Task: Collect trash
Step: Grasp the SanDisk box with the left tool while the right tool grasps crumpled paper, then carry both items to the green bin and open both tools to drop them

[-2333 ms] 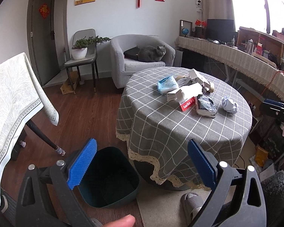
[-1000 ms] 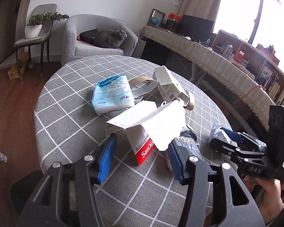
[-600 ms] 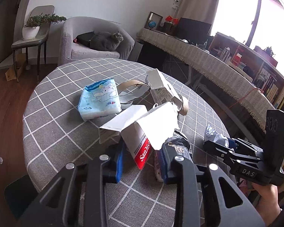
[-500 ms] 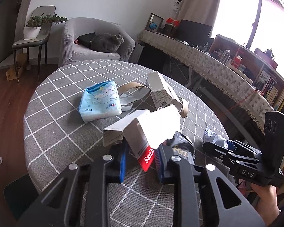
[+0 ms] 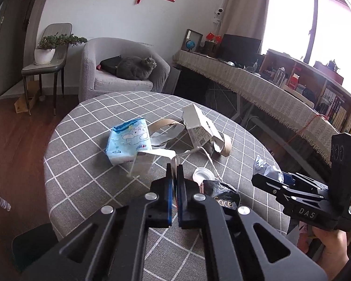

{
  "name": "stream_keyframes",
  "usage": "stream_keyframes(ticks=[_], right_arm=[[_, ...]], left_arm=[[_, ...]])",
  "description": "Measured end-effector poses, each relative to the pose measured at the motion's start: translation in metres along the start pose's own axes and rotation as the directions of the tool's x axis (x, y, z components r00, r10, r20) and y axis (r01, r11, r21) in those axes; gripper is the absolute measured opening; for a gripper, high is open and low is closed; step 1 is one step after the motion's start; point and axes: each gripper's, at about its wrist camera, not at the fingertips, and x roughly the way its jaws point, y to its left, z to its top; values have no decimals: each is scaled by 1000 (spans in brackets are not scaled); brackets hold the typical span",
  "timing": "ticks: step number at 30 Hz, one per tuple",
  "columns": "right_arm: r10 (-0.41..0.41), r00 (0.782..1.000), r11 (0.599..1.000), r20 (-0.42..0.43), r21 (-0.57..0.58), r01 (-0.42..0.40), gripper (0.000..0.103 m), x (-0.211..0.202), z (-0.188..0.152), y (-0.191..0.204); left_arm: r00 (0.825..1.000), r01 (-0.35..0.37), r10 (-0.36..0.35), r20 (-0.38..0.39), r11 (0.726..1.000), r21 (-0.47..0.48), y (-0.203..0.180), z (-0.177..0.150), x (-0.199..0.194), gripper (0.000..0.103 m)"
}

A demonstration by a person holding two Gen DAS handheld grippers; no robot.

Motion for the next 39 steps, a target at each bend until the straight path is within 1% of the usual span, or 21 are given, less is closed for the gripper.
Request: stream_keyframes(ticks=[3, 6, 12, 15, 21, 25, 28, 32, 35, 37, 39], right_arm=[[6, 1000, 1000, 21, -2, -6, 52, -4, 5, 5], [11, 999, 1000, 34, -9, -11, 52, -4, 10, 12], [65, 997, 998, 48, 7, -65, 52, 0, 20, 31], [86, 995, 996, 49, -19, -85, 52, 1, 26, 49], [151, 987, 988, 61, -54, -147, 52, 5, 35, 88], [200, 979, 977, 43, -83, -196, 52, 18, 35, 119], [243, 970, 967, 28, -88, -240, 52, 26, 34, 141], [295, 956, 950, 7, -108, -292, 52, 33, 31, 173], [321, 947, 938, -21, -132, -321, 52, 38, 26, 197], [332, 942, 931, -38, -150, -334, 52, 41, 21, 213], [342, 938, 923, -60, -164, -348, 52, 47, 17, 227]], left_arm=[[999, 11, -11, 34, 1000, 12, -2, 3, -11, 1], [999, 8, -9, 41, 1000, 27, -2, 4, -17, 1], [998, 6, -8, 68, 1000, 27, 10, 9, -36, 1], [997, -7, 5, 80, 999, 36, 20, 8, -50, 1], [994, -65, 62, 92, 997, 31, 51, 10, -78, 1], [991, -117, 113, 66, 992, 57, 73, 4, -91, 1], [988, -151, 149, 38, 987, 49, 95, -5, -101, 1], [980, -201, 201, -3, 979, 34, 128, -19, -114, 1], [969, -239, 240, -58, 971, 10, 155, -36, -119, 1], [957, -273, 274, -96, 962, 23, 169, -49, -120, 1], [947, -292, 293, -134, 956, 30, 183, -61, -120, 1]])
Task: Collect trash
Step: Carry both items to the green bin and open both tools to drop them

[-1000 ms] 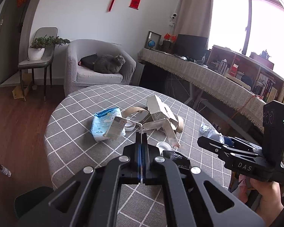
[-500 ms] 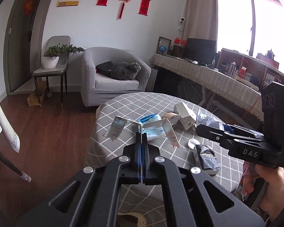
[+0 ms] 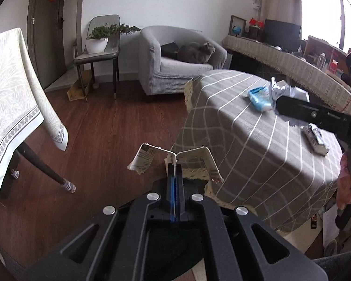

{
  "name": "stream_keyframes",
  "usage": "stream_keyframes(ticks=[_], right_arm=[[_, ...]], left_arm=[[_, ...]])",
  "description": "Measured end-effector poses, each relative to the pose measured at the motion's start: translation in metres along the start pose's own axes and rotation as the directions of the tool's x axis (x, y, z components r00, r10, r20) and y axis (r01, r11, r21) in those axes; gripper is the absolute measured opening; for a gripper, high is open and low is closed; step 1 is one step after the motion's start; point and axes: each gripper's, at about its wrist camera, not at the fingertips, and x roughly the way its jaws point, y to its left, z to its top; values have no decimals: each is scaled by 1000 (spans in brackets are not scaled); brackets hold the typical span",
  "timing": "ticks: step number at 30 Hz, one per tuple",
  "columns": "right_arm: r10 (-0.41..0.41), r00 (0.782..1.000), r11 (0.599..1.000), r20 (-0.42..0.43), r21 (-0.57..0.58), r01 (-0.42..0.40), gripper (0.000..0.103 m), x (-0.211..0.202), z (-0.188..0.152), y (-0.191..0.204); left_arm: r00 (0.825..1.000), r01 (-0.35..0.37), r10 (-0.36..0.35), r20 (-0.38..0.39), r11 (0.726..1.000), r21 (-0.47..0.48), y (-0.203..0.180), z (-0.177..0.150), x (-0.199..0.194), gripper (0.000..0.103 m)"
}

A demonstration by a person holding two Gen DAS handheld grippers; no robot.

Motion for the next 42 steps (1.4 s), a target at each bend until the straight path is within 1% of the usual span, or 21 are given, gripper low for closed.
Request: stream_keyframes(ticks=[3, 5, 8, 12, 15, 17, 21, 23, 24, 25, 26, 27, 28, 30, 32, 33, 36, 38, 40, 42], right_arm=[[9, 999, 1000, -39, -25, -10, 52, 17, -5, 16], [14, 998, 999, -65, -31, -16, 52, 28, -8, 23], [21, 993, 999, -112, -32, -25, 52, 45, -14, 33], [25, 985, 999, -173, -23, -30, 52, 69, -27, 44], [19, 977, 999, -210, -30, -26, 52, 81, -33, 51], [19, 973, 999, -229, -35, -27, 52, 88, -36, 56], [13, 964, 998, -265, -50, -28, 52, 100, -42, 62], [14, 960, 998, -279, -50, -29, 52, 106, -44, 65], [14, 958, 998, -286, -50, -30, 52, 109, -44, 65], [15, 956, 998, -294, -50, -31, 52, 112, -45, 66], [13, 953, 998, -302, -52, -30, 52, 114, -45, 67], [11, 950, 998, -313, -52, -29, 52, 117, -46, 68], [9, 947, 998, -322, -54, -27, 52, 120, -47, 68], [3, 940, 998, -340, -55, -23, 52, 126, -50, 70], [-4, 934, 999, -358, -52, -15, 52, 131, -54, 68], [-5, 931, 999, -365, -49, -14, 52, 134, -55, 68], [-8, 921, 999, -390, -43, -10, 52, 141, -61, 67], [-12, 912, 999, -410, -44, -7, 52, 147, -66, 68], [-16, 901, 999, -433, -43, -3, 52, 155, -72, 69], [-22, 891, 999, -454, -44, 2, 52, 161, -77, 69]], left_arm=[[998, -12, 12, -68, 1000, 1, 14, -18, 9, 1], [992, -3, 2, -125, 1000, -5, 24, -32, 18, 1], [980, -8, 7, -199, 1000, 0, 35, -51, 33, 1], [958, -1, -1, -287, 1000, -5, 45, -75, 45, 1], [943, 4, -4, -331, 1000, -3, 49, -90, 49, 2], [929, 7, -8, -371, 1000, -4, 51, -102, 54, 2], [901, 5, 9, -433, 1000, 30, 53, -120, 62, 2], [896, 9, 5, -444, 1000, 30, 54, -124, 66, 2], [892, 19, -10, -452, 1000, 15, 56, -125, 68, 4], [886, 32, -29, -462, 999, -1, 58, -127, 69, 8], [884, 36, -36, -466, 999, -10, 59, -128, 70, 11], [884, 29, -29, -467, 1000, -7, 61, -129, 72, 19], [882, 26, -25, -471, 1000, -3, 60, -130, 71, 22], [883, 30, -31, -469, 999, -10, 63, -131, 70, 23], [890, 23, -24, -455, 1000, -6, 66, -129, 67, 25], [897, 19, -20, -441, 1000, -6, 68, -127, 63, 25], [917, 13, -20, -398, 1000, -22, 71, -120, 54, 34], [932, 15, -23, -363, 1000, -22, 74, -113, 45, 35], [947, 8, -16, -320, 1000, -25, 76, -106, 36, 44], [961, 7, -18, -277, 999, -42, 80, -99, 27, 48]])
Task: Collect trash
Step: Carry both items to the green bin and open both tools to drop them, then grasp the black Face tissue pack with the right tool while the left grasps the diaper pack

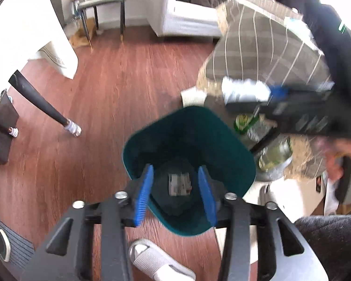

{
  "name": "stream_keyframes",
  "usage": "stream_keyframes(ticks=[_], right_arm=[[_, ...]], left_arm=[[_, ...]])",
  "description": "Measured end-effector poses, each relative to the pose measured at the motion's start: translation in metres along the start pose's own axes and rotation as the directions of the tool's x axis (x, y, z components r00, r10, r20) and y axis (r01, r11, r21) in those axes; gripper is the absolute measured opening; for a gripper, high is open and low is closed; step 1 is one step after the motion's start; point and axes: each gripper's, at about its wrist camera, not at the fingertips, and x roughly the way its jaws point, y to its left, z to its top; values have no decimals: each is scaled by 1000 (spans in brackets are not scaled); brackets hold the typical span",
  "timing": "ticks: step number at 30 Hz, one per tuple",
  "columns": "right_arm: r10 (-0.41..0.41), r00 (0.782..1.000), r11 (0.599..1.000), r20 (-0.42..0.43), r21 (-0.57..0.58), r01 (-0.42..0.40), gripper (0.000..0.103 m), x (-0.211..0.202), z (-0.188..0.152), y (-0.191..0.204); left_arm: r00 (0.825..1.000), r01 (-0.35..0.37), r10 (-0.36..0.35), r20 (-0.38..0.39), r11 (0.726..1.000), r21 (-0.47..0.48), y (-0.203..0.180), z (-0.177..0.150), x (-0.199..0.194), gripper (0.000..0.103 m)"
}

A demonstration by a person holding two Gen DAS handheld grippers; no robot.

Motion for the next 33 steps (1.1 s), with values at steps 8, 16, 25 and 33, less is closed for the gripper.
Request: stream_keyframes(ticks=[8, 16, 25, 33], right_arm=[[0, 994, 1000, -108, 17, 2, 52, 33, -11, -1], [-18, 986, 999, -163, 35, 24, 55, 45, -25, -3], [-28, 985, 999, -168, 22, 32, 69, 35, -35, -8], [41, 997, 999, -65, -27, -43, 68, -8, -33, 3]], left_arm=[[989, 0, 4, 148, 1000, -25, 6, 21, -39, 57], [966, 34, -7, 257, 994, -101, 8, 44, -74, 55], [945, 80, -31, 325, 987, -137, 2, 63, -99, 55], [925, 82, -24, 379, 987, -140, -10, 81, -118, 55]])
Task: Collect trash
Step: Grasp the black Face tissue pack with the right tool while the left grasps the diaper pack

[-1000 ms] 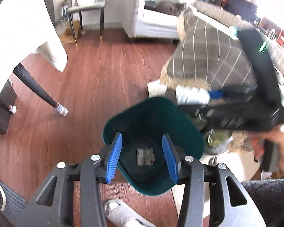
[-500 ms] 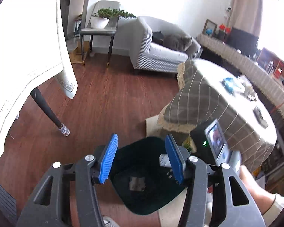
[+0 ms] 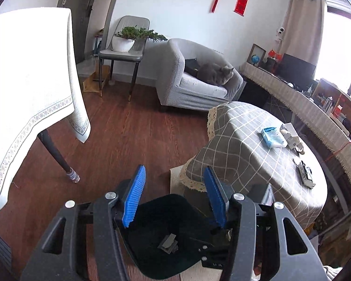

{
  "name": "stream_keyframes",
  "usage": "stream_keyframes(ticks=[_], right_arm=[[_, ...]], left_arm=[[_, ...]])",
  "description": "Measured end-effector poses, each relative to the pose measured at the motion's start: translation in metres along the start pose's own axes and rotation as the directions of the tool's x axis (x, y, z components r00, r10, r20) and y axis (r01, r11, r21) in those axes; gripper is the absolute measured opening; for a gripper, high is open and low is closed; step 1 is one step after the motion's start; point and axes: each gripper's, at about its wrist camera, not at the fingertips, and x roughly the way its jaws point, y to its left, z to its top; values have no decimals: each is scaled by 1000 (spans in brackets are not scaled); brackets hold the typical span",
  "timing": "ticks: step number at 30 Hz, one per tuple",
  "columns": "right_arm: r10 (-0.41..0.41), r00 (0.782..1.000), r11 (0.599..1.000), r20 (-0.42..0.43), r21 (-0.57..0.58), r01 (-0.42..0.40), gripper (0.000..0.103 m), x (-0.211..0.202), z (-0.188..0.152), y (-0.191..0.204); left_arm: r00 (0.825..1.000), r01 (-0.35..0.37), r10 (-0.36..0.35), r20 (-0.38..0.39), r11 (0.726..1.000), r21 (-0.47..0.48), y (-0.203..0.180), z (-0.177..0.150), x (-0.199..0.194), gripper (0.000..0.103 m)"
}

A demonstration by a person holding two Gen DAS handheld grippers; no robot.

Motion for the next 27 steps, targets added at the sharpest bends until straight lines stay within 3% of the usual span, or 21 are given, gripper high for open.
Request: stream_keyframes(ticks=[7, 13, 22, 27], right_arm=[[80, 989, 996, 122, -53, -74, 68, -49, 5, 15], [98, 972, 993, 213, -89, -80, 68, -88, 6, 19], [-43, 933, 998, 358, -34, 58, 68, -150, -1, -2], [-120, 923, 993, 366, 43, 112, 68, -170, -15, -34]], left_arm=[[999, -4, 5, 43, 1000, -14, -9, 15, -11, 55], [998, -9, 9, 67, 1000, 2, -22, 22, -15, 58], [998, 1, -1, 65, 1000, 6, -48, 26, -5, 63], [998, 15, -17, 61, 999, 40, -70, 25, -1, 65]])
